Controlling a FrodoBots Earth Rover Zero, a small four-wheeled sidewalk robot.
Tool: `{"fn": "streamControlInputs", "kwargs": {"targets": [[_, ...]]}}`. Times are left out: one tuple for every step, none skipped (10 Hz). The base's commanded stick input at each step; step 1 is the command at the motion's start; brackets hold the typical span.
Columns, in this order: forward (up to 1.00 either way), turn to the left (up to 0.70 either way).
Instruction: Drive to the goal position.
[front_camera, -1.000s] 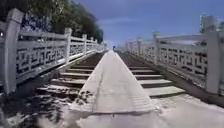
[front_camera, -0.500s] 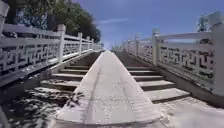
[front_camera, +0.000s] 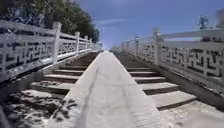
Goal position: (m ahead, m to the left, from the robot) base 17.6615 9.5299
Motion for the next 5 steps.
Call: {"fn": "streamControlInputs", "kwargs": {"targets": [[0.45, 0.00], [0.45, 0.11], [0.45, 0.26], [0.45, 0.17], [0.45, 0.00]]}}
